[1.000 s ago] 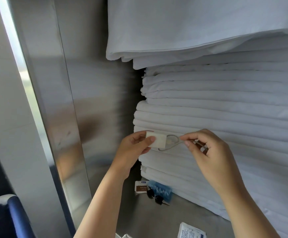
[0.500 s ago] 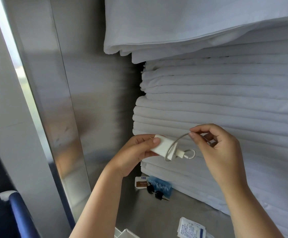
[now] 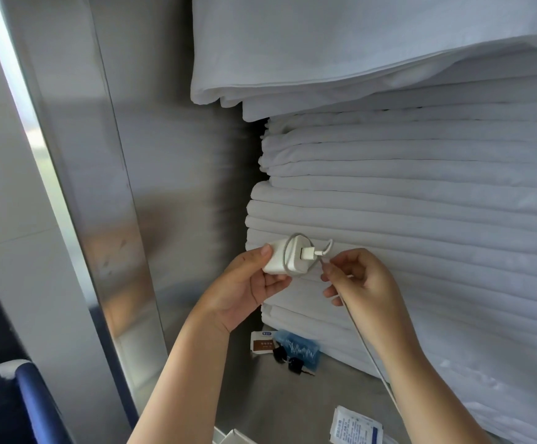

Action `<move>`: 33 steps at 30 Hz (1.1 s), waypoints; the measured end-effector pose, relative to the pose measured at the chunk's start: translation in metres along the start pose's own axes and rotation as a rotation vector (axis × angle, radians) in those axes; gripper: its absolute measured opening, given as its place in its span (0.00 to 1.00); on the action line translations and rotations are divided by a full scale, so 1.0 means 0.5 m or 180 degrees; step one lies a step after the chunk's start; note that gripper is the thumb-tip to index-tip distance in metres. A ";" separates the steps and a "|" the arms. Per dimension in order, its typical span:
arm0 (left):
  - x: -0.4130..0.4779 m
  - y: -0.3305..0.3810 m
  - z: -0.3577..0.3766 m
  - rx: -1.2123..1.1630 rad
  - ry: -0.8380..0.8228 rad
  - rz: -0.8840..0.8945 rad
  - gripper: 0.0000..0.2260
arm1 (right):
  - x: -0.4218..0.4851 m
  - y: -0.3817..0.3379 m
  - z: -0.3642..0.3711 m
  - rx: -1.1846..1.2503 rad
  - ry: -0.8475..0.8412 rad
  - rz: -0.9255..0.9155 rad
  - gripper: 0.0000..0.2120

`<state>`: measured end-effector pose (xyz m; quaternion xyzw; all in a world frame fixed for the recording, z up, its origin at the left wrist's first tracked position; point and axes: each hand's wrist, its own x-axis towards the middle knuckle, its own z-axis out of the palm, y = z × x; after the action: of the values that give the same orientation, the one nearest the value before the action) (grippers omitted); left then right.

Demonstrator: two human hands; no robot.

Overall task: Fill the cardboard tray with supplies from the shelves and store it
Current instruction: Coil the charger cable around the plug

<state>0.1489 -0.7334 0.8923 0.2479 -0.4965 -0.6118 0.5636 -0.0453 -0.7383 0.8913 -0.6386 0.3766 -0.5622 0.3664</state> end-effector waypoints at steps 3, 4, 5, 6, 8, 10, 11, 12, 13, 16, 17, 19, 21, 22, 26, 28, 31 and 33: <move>0.002 0.001 -0.006 -0.0276 0.0269 0.0008 0.20 | -0.003 0.006 0.007 -0.0089 -0.0100 0.0131 0.03; 0.002 0.001 -0.007 -0.0337 0.0362 0.0028 0.16 | -0.004 0.006 0.008 -0.0172 -0.0166 0.0172 0.04; 0.002 0.001 -0.008 -0.0382 0.0448 0.0052 0.14 | -0.004 0.006 0.010 -0.0264 -0.0253 0.0220 0.04; 0.003 0.001 -0.008 -0.0408 0.0528 0.0074 0.12 | -0.006 0.005 0.013 -0.0349 -0.0353 0.0272 0.03; 0.005 0.001 -0.007 -0.0392 0.0658 0.0100 0.15 | -0.008 0.004 0.018 -0.0461 -0.0502 0.0359 0.03; 0.006 -0.001 -0.003 -0.0327 0.0707 0.0112 0.17 | -0.010 0.002 0.022 -0.0541 -0.0508 0.0373 0.03; 0.007 -0.003 -0.002 -0.0304 0.0716 0.0116 0.18 | -0.011 0.002 0.023 -0.0587 -0.0496 0.0352 0.03; 0.008 -0.005 0.000 -0.0298 0.0735 0.0121 0.18 | -0.013 0.002 0.025 -0.0635 -0.0499 0.0323 0.03; 0.009 -0.007 0.001 -0.0306 0.0772 0.0124 0.19 | -0.015 0.002 0.027 -0.0691 -0.0524 0.0284 0.02; 0.013 -0.010 0.001 -0.0324 0.0951 0.0132 0.17 | -0.020 0.003 0.033 -0.1017 -0.0707 0.0128 0.05; 0.014 -0.010 0.001 -0.0309 0.1023 0.0142 0.16 | -0.021 0.003 0.034 -0.1155 -0.0805 0.0092 0.06; 0.016 -0.012 0.000 -0.0242 0.1173 0.0175 0.13 | -0.022 0.003 0.034 -0.1410 -0.0998 0.0038 0.09; 0.017 -0.012 0.000 -0.0138 0.1310 0.0209 0.14 | -0.022 0.002 0.029 -0.1561 -0.1149 -0.0001 0.10; 0.018 -0.012 0.000 -0.0088 0.1359 0.0228 0.15 | -0.021 0.001 0.025 -0.1615 -0.1206 -0.0021 0.10; 0.021 -0.015 0.001 0.0207 0.1471 0.0292 0.20 | -0.018 -0.006 0.009 -0.1793 -0.1195 -0.0297 0.09; 0.023 -0.016 0.001 0.0372 0.1487 0.0309 0.19 | -0.017 -0.012 0.003 -0.1816 -0.1024 -0.0509 0.09; 0.025 -0.017 -0.001 0.0484 0.1400 0.0309 0.16 | -0.017 -0.026 -0.002 -0.1932 -0.0645 -0.0895 0.10; 0.025 -0.017 -0.001 0.0563 0.1339 0.0291 0.15 | -0.016 -0.033 -0.005 -0.2021 -0.0498 -0.1110 0.09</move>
<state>0.1424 -0.7466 0.8876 0.3956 -0.4306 -0.4746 0.6579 -0.0473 -0.7237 0.9027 -0.8161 0.3887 -0.4208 0.0764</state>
